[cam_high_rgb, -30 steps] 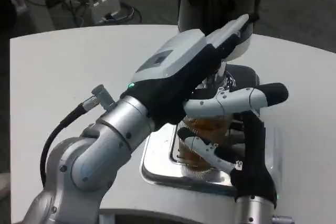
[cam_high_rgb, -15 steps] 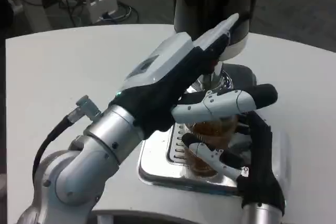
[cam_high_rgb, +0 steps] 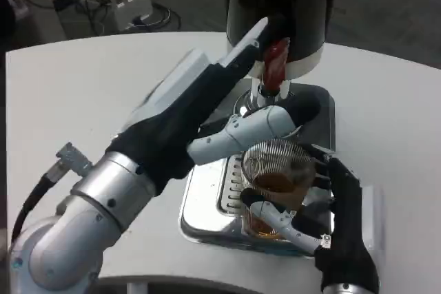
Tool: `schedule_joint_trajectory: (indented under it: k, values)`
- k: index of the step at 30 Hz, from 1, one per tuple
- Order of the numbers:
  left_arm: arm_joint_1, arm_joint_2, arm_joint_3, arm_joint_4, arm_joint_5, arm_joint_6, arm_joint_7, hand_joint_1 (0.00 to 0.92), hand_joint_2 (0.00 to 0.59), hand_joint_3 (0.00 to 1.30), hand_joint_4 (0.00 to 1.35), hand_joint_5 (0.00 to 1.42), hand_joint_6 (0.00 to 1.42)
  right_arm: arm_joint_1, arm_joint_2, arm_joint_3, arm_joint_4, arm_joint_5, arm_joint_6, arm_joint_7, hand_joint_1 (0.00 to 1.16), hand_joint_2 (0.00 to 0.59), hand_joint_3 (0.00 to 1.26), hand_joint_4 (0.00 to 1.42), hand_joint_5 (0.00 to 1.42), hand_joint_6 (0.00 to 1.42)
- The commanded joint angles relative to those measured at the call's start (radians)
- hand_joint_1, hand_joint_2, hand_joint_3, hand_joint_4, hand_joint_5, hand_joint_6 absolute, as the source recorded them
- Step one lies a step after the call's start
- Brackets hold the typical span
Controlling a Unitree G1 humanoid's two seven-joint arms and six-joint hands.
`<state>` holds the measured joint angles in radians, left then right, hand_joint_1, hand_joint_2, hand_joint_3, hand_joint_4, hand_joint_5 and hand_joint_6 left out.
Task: Grasp the cup under the faucet to collect the drink, then remove the cup.
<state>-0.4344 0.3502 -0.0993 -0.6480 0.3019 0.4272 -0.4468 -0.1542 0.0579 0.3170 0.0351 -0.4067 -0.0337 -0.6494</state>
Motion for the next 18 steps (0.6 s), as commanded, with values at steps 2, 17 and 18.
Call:
schedule_joint_trajectory:
  k: [2,17,18]
  values:
    - [0.031,0.072,0.037,-0.060,-0.019,0.070,-0.043,0.000,0.000,0.00,0.00,0.00,0.00,0.031,0.077,0.020,-0.045,-0.006,-0.025,0.000,0.90,0.119,0.84,0.93,1.07,0.98]
    - [0.218,0.091,0.097,-0.090,-0.091,0.025,-0.012,0.000,0.003,0.00,0.00,0.00,0.00,0.124,0.057,0.031,-0.182,-0.002,-0.031,0.050,0.90,0.135,0.84,0.93,1.07,0.99]
    - [0.237,0.086,0.099,-0.086,-0.099,0.009,-0.006,0.000,0.003,0.00,0.00,0.00,0.00,0.135,0.060,0.031,-0.191,0.005,-0.032,0.054,0.90,0.135,0.84,0.93,1.07,1.00]
